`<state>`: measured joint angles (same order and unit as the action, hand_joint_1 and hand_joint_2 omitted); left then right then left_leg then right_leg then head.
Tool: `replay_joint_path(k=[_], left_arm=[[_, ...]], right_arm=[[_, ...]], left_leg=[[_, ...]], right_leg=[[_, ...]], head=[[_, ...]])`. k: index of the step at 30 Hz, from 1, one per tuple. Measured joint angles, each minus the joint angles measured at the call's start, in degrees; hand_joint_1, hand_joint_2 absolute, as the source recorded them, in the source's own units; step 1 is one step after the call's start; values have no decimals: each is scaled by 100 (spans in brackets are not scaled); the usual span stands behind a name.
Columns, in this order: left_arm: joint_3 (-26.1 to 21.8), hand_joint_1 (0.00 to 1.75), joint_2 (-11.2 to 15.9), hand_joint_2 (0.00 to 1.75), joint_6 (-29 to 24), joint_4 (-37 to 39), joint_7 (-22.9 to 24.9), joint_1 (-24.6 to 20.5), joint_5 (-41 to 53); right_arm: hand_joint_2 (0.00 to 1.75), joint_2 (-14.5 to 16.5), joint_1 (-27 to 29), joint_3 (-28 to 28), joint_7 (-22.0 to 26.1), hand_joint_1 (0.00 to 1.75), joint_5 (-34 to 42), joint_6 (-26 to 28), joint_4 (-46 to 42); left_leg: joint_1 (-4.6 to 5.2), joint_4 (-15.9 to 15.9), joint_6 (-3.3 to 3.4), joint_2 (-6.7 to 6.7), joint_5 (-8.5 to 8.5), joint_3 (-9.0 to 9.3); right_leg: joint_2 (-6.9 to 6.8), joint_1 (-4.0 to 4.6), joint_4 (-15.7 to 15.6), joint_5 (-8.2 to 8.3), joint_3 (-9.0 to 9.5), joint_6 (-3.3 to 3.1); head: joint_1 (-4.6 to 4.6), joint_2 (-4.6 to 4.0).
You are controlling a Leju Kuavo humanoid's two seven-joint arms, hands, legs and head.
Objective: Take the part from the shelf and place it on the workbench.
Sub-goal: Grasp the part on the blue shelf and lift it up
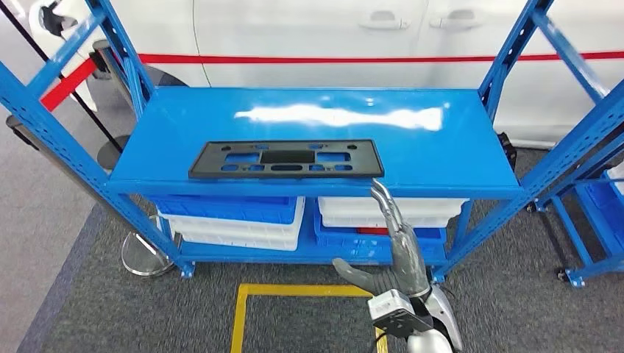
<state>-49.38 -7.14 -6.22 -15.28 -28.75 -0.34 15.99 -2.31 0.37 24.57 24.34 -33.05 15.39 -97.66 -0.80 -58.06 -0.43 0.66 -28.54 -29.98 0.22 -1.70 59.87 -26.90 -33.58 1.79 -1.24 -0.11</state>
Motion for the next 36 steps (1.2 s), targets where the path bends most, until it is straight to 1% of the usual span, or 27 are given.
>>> replay_joint_path(k=[3,4,5,7,8,9,10,11,12,13,14,15,16,18,19,21,23,24,25,26,27,29,30,32,34,35,36], left_arm=[[-143,0,-20,0,20,14,-60,-20,96],[-188,0,-23,0,31,17,-79,-28,128],[-231,0,-26,0,42,21,-96,-36,157],[-307,0,-31,0,62,33,-120,-52,202],[-340,0,-33,0,68,38,-126,-55,219],[-373,0,-36,0,74,42,-131,-56,233],[-403,0,-39,0,78,45,-137,-56,246],[-431,0,-41,0,81,47,-144,-56,258],[-455,0,-42,0,82,48,-152,-59,266],[-471,0,-43,0,82,48,-161,-64,271],[-483,0,-44,0,82,48,-169,-72,275],[-495,0,-48,0,82,49,-176,-79,283],[-509,0,-51,0,82,49,-181,-84,293],[-542,0,-61,0,81,50,-187,-85,316],[-557,0,-66,0,79,50,-189,-86,328],[-574,0,-77,0,73,50,-192,-93,359],[-579,0,-82,0,68,51,-195,-98,392],[-583,0,-84,0,67,52,-196,-98,408],[-587,0,-85,0,67,52,-196,-98,425],[-593,0,-88,0,67,52,-196,-99,441],[-599,0,-93,0,67,52,-196,-100,461],[-608,0,-110,0,67,54,-197,-103,495],[-611,0,-115,0,67,54,-199,-107,510],[-616,0,-120,0,67,55,-202,-115,545],[-619,0,-119,0,67,55,-203,-121,586],[-620,0,-118,0,67,55,-203,-122,603],[-622,0,-116,0,67,55,-203,-123,620]], right_arm=[[175,-36,-138,500,-65,0,16,-105,-210],[175,-42,-194,653,-87,0,37,-156,-274],[175,-47,-247,798,-117,0,80,-222,-326],[175,-56,-340,1045,-187,0,246,-404,-377],[175,-58,-376,1137,-220,0,334,-486,-376],[175,-60,-406,1213,-245,0,394,-544,-371],[175,-58,-433,1275,-268,0,405,-564,-365],[175,-56,-457,1323,-297,0,351,-541,-359],[175,-49,-479,1362,-329,0,244,-483,-355],[175,-40,-499,1396,-369,0,89,-396,-350],[175,-29,-515,1428,-420,0,-102,-290,-343],[175,-18,-527,1457,-471,0,-298,-191,-332],[175,-9,-540,1488,-532,0,-511,-88,-312],[175,-1,-585,1554,-671,0,-917,102,-258],[175,-1,-623,1593,-750,0,-1111,200,-223],[175,-1,-707,1699,-932,0,-1459,377,-126],[175,-1,-780,1841,-1157,0,-1762,518,11],[175,-1,-819,1925,-1284,0,-1903,582,90],[175,-1,-865,2012,-1412,0,-2036,643,169],[175,-1,-919,2103,-1540,0,-2163,703,248],[175,-1,-978,2198,-1672,0,-2287,764,328],[175,4,-1102,2377,-1925,0,-2513,876,482],[175,10,-1162,2470,-2055,0,-2622,930,564],[175,26,-1267,2659,-2309,0,-2824,1029,732],[175,53,-1360,2850,-2564,0,-3026,1126,907],[175,72,-1411,2941,-2688,0,-3127,1177,999],[175,93,-1460,3029,-2808,0,-3226,1226,1094]], left_leg=[[-16,-25,-87,-8,-42,-12],[-24,-162,-111,-15,-133,-62],[-29,-413,-131,-21,-276,-172],[-31,-1173,-153,-29,-621,-548],[-31,-1501,-153,-29,-726,-727],[-31,-1667,-145,-29,-724,-833],[-30,-1606,-128,-29,-600,-832],[-28,-1341,-101,-28,-390,-731],[-24,-934,-67,-29,-150,-563],[-7,-551,-35,-29,15,-401],[9,-282,-9,-30,105,-288],[30,-134,11,-28,129,-234],[50,-103,26,-26,117,-231],[45,-49,82,-25,160,-223],[32,-10,120,-28,188,-209],[11,51,182,-37,230,-188],[27,52,207,-37,235,-201],[36,48,212,-35,233,-204],[45,44,214,-33,231,-202],[53,39,214,-29,227,-196],[60,32,212,-24,219,-187],[85,11,189,-17,198,-186],[94,3,167,-16,191,-194],[96,6,114,-18,190,-203],[88,-32,52,-22,144,-212],[83,-164,21,-24,50,-267],[69,-415,-9,-26,-99,-381]], right_leg=[[4,13,-12,0,-20,-141],[0,7,-24,2,-13,-179],[-8,3,-35,1,-5,-210],[-26,24,-35,-9,-3,-246],[-31,39,-34,-13,-2,-255],[-33,53,-34,-17,3,-262],[-32,66,-33,-22,15,-267],[-30,77,-33,-28,33,-268],[-27,84,-34,-35,52,-265],[-25,97,-32,-43,62,-252],[-24,102,-31,-44,60,-229],[-24,104,-32,-41,50,-199],[-24,101,-41,-30,41,-162],[-23,88,-60,-19,45,-90],[-22,85,-12,-65,29,-60],[-21,80,405,-333,-159,-23],[-20,82,1134,-661,-517,-6],[-20,82,1378,-713,-640,-2],[-21,83,1435,-661,-675,-6],[-21,86,1257,-503,-594,-20],[-21,92,879,-281,-410,-49],[-21,119,157,-4,-62,-114],[-21,134,-44,42,26,-138],[-18,146,-121,34,35,-164],[-24,114,-173,59,61,-215],[-32,95,-201,71,76,-244],[-42,81,-219,78,89,-266]], head=[[-7,0],[-11,0],[-14,0],[-19,0],[-18,0],[-18,0],[-18,0],[-18,0],[-17,0],[-15,0],[-15,0],[-14,0],[-14,0],[-13,0],[-10,0],[-3,0],[-2,0],[-2,0],[-2,0],[-2,0],[-1,0],[-3,0],[-5,0],[-7,0],[-9,0],[-13,0],[-17,0]])
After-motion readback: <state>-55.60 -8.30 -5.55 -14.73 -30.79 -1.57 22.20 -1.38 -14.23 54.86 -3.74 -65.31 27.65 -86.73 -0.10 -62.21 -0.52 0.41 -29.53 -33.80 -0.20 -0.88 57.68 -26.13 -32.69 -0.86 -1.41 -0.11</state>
